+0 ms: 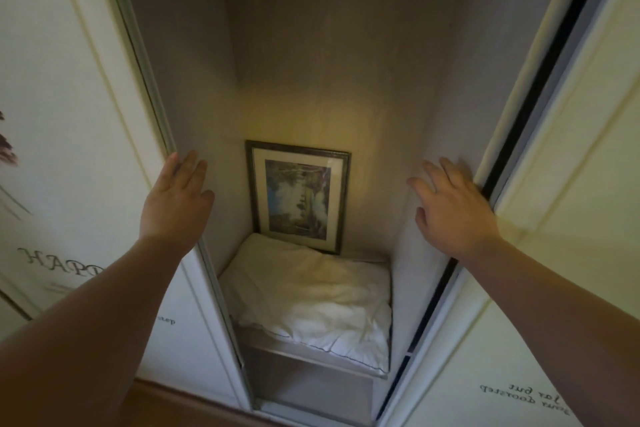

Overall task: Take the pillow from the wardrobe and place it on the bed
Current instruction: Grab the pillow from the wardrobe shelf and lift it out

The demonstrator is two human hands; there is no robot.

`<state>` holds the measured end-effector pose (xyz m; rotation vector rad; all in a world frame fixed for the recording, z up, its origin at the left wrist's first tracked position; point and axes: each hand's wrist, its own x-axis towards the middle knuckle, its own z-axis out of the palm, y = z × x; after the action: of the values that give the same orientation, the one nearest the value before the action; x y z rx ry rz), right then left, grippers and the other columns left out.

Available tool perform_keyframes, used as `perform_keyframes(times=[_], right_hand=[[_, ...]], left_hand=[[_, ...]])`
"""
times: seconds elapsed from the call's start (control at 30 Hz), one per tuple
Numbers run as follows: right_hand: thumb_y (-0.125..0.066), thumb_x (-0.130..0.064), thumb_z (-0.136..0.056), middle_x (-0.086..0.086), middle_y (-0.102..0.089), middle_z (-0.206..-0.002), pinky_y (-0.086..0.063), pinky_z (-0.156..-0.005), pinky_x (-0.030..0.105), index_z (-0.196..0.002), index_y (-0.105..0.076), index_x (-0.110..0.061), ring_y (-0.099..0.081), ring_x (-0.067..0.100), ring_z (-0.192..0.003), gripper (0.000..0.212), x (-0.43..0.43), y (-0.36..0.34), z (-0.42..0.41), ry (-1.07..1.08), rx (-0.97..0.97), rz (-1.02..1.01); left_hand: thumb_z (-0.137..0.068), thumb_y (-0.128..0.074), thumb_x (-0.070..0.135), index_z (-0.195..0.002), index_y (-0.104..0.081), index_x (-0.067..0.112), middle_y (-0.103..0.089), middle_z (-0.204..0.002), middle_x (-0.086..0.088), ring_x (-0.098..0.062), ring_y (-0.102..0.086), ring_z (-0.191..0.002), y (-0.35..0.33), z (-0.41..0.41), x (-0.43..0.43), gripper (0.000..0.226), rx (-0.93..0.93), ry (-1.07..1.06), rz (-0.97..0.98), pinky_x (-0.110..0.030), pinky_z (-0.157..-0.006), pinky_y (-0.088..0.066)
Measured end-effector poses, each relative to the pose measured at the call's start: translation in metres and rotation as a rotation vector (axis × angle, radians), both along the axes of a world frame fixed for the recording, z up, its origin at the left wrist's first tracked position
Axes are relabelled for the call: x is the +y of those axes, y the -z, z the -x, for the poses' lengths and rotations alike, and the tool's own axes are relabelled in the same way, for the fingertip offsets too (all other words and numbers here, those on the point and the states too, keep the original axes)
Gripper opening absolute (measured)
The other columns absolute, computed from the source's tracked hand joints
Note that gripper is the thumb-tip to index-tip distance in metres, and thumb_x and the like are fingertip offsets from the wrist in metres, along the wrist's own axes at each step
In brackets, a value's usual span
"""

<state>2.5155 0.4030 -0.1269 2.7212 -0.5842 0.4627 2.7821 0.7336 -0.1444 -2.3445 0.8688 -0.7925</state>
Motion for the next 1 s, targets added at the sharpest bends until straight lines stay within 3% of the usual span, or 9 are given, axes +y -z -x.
perform_keyframes(times=[0.17, 0.37, 0.63, 0.7, 0.83, 1.0], right_hand=[[-0.057, -0.029, -0.090, 0.014, -0.040, -0.150, -0.025, -0.116, 0.049, -0.137, -0.049, -0.018, -0.030, 0.035, -0.142, 0.049, 0.007, 0.000, -0.011, -0.038, 0.015, 0.041], [-0.053, -0.028, -0.090, 0.014, -0.041, -0.150, -0.024, -0.117, 0.048, -0.134, -0.052, -0.017, -0.030, 0.035, -0.142, 0.046, 0.034, 0.010, -0.049, -0.106, 0.020, -0.006], [-0.058, -0.037, -0.087, 0.013, -0.050, -0.142, -0.037, -0.109, 0.050, -0.129, -0.056, -0.019, -0.041, 0.035, -0.135, 0.046, 0.055, 0.038, -0.094, -0.078, -0.058, -0.108], [-0.058, -0.041, -0.087, 0.011, -0.050, -0.142, -0.038, -0.108, 0.048, -0.130, -0.055, -0.021, -0.042, 0.034, -0.133, 0.047, 0.053, 0.050, -0.105, -0.064, -0.073, -0.155], [-0.049, -0.050, -0.089, 0.010, -0.045, -0.147, -0.034, -0.110, 0.048, -0.137, -0.047, -0.025, -0.038, 0.032, -0.136, 0.055, 0.040, 0.075, -0.129, -0.036, -0.077, -0.252], [-0.034, -0.062, -0.094, 0.010, -0.024, -0.161, -0.022, -0.119, 0.052, -0.153, -0.021, -0.029, -0.021, 0.034, -0.147, 0.069, 0.019, 0.117, -0.165, -0.008, 0.024, -0.388]], left_hand=[[-0.088, -0.056, 0.034, -0.123, -0.067, 0.026, -0.035, -0.160, -0.014, -0.033, -0.015, -0.154, 0.001, -0.003, -0.015, 0.038, 0.031, 0.118, 0.056, -0.055, -0.122, 0.014], [-0.091, -0.048, 0.042, -0.137, -0.054, 0.023, -0.042, -0.156, -0.012, -0.031, -0.028, -0.151, 0.010, -0.015, -0.037, 0.050, 0.162, 0.274, 0.273, -0.055, -0.124, -0.006], [-0.091, -0.024, 0.058, -0.150, -0.029, 0.024, -0.032, -0.162, -0.010, -0.027, -0.024, -0.152, 0.049, -0.025, -0.067, 0.068, 0.415, 0.277, 0.441, -0.049, -0.125, -0.006], [-0.091, -0.027, 0.060, -0.150, -0.027, 0.025, -0.031, -0.162, -0.008, -0.026, -0.026, -0.151, 0.060, -0.030, -0.076, 0.068, 0.486, 0.276, 0.479, -0.047, -0.125, -0.010], [-0.092, -0.030, 0.063, -0.150, -0.023, 0.028, -0.028, -0.163, -0.006, -0.025, -0.027, -0.150, 0.082, -0.041, -0.099, 0.069, 0.572, 0.264, 0.474, -0.046, -0.124, -0.016], [-0.093, -0.025, 0.065, -0.155, -0.023, 0.024, -0.027, -0.164, -0.009, -0.027, -0.021, -0.152, 0.108, -0.053, -0.133, 0.074, 0.635, 0.192, 0.377, -0.048, -0.124, -0.016]])
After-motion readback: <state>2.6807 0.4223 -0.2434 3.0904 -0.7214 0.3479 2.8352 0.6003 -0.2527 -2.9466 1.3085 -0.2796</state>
